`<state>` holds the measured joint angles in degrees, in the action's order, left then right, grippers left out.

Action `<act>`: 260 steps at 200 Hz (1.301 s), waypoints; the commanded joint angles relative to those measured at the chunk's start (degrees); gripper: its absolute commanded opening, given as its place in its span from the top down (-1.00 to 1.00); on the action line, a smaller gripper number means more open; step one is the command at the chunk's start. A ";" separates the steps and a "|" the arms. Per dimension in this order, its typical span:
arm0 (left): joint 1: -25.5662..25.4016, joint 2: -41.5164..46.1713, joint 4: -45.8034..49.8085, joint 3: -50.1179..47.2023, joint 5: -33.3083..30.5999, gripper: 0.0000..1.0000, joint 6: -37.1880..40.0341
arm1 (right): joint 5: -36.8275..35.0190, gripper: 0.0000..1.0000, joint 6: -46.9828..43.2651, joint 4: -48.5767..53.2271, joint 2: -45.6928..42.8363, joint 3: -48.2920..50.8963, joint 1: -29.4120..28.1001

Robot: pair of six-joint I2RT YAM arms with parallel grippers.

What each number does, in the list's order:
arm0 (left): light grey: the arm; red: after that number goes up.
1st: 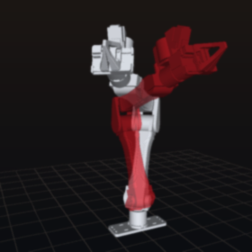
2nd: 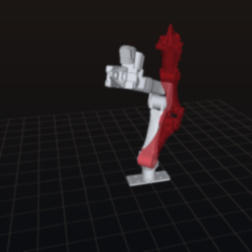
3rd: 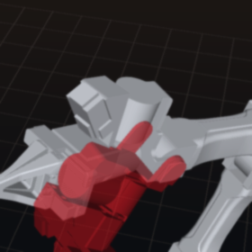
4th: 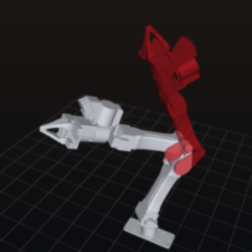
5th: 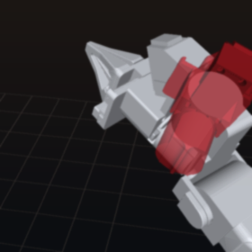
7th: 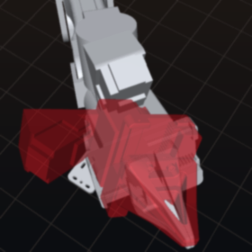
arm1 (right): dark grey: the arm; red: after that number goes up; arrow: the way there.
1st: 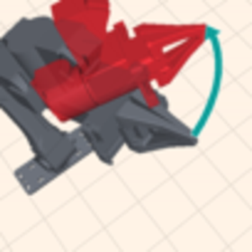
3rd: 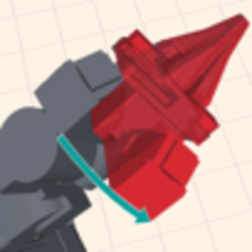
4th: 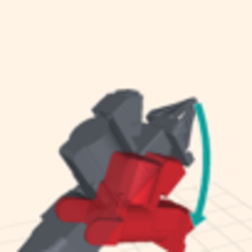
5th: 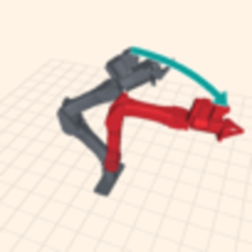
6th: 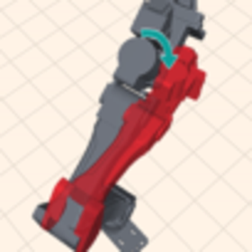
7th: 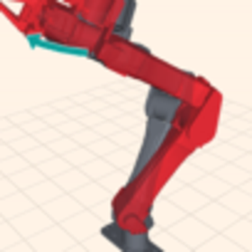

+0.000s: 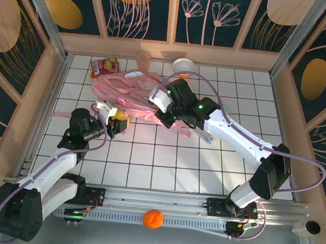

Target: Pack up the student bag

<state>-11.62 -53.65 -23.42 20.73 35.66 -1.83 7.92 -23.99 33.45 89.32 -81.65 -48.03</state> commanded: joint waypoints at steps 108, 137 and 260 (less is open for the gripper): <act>-9.14 -3.19 9.88 10.13 18.19 1.00 0.97 | -5.64 1.00 17.54 -21.28 -3.81 9.26 0.48; -12.97 -4.35 15.43 13.04 18.41 1.00 3.02 | -4.37 1.00 19.42 -25.04 -3.48 11.46 0.44; -13.78 1.26 40.72 22.17 -13.10 -0.82 44.12 | 15.54 1.00 -23.96 -8.50 -16.15 20.24 4.41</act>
<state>-25.78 -51.88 8.51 40.62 24.99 26.37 18.20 -35.59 25.32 76.97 -62.39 -44.69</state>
